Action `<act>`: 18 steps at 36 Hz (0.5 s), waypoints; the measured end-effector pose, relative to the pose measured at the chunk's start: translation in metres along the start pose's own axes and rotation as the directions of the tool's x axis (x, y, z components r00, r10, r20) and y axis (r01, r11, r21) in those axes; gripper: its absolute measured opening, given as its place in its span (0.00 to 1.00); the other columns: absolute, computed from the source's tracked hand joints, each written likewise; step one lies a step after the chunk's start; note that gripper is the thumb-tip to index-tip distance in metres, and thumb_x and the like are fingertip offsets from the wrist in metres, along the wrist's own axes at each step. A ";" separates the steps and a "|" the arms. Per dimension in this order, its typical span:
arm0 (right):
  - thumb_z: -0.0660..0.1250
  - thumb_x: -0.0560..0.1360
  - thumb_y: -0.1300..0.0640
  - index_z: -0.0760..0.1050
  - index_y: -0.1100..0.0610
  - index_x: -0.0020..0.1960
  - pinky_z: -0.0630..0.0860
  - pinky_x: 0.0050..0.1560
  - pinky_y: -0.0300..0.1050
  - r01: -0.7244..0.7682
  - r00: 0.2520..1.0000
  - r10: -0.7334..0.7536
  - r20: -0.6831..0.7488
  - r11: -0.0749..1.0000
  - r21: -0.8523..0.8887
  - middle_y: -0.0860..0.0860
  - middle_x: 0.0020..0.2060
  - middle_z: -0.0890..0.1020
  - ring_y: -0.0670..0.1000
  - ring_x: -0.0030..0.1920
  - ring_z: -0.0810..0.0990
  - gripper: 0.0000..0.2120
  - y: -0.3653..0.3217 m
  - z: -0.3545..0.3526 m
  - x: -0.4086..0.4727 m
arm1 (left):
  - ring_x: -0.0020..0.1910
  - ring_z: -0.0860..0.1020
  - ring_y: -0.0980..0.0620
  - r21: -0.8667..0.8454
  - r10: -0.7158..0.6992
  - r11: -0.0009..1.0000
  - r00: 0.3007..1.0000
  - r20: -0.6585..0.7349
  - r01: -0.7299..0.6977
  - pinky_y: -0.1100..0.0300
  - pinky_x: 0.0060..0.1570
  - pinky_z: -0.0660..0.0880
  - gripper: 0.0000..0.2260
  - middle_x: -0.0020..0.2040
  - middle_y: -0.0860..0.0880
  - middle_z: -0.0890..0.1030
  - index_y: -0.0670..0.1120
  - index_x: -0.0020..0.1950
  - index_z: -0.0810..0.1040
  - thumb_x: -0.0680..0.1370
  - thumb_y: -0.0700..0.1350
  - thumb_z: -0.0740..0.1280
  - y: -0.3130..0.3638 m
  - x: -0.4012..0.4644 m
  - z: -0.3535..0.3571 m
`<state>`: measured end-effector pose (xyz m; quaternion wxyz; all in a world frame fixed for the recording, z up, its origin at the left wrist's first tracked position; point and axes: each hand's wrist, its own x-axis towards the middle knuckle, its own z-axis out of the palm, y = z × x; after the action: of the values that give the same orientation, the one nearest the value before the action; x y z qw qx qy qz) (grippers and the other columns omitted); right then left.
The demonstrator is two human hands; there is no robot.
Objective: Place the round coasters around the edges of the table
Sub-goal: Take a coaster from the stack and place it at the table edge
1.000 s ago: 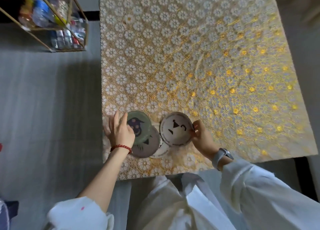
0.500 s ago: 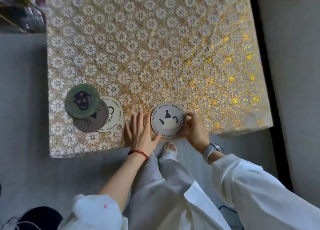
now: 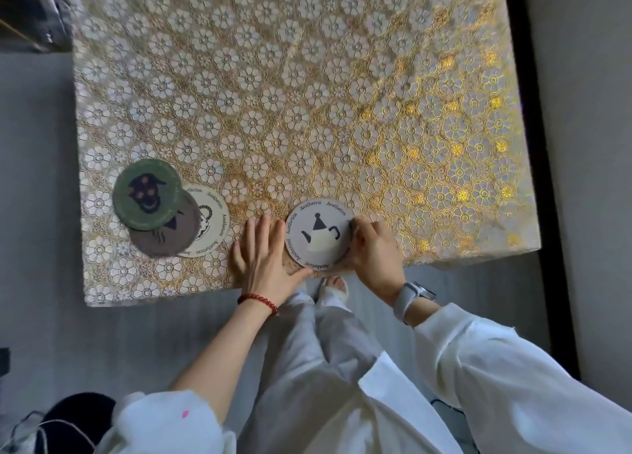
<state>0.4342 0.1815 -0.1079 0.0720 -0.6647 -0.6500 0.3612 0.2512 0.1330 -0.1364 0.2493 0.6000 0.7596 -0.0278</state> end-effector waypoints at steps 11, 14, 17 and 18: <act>0.60 0.73 0.62 0.67 0.60 0.65 0.72 0.50 0.56 0.025 0.999 -0.025 0.021 1.000 0.017 0.62 0.51 0.76 0.62 0.52 0.72 0.20 -0.001 0.004 -0.005 | 0.75 0.39 0.48 -0.044 0.014 0.999 1.000 0.013 -0.014 0.41 0.69 0.43 0.44 0.77 0.51 0.45 0.55 0.73 0.51 0.64 0.62 0.71 -0.007 0.000 -0.006; 0.59 0.73 0.63 0.68 0.61 0.64 0.71 0.52 0.55 0.028 0.999 -0.028 0.017 0.999 0.015 0.63 0.51 0.76 0.63 0.52 0.72 0.19 0.000 0.004 -0.004 | 0.75 0.41 0.47 -0.041 0.022 0.999 1.000 -0.005 -0.022 0.40 0.70 0.44 0.44 0.77 0.50 0.46 0.55 0.73 0.52 0.64 0.61 0.71 -0.006 -0.001 -0.005; 0.59 0.74 0.62 0.67 0.61 0.65 0.70 0.53 0.56 0.030 0.999 -0.031 0.019 0.999 0.022 0.62 0.52 0.75 0.62 0.53 0.71 0.19 0.000 0.004 -0.004 | 0.75 0.41 0.47 -0.044 0.025 0.999 0.999 -0.020 -0.026 0.41 0.70 0.44 0.44 0.77 0.50 0.46 0.55 0.73 0.53 0.64 0.61 0.72 -0.006 -0.002 -0.005; 0.59 0.74 0.62 0.67 0.61 0.65 0.71 0.53 0.56 0.029 0.999 -0.030 0.021 0.999 0.016 0.62 0.52 0.75 0.62 0.53 0.71 0.19 0.000 0.005 -0.003 | 0.75 0.41 0.47 -0.047 0.024 0.999 0.999 -0.021 -0.025 0.41 0.70 0.43 0.44 0.77 0.50 0.46 0.55 0.73 0.53 0.64 0.61 0.72 -0.006 -0.002 -0.005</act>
<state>0.4319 0.1769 -0.1100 0.0755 -0.6505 -0.6576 0.3724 0.2438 0.1313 -0.1331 0.2558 0.6035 0.7552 -0.0008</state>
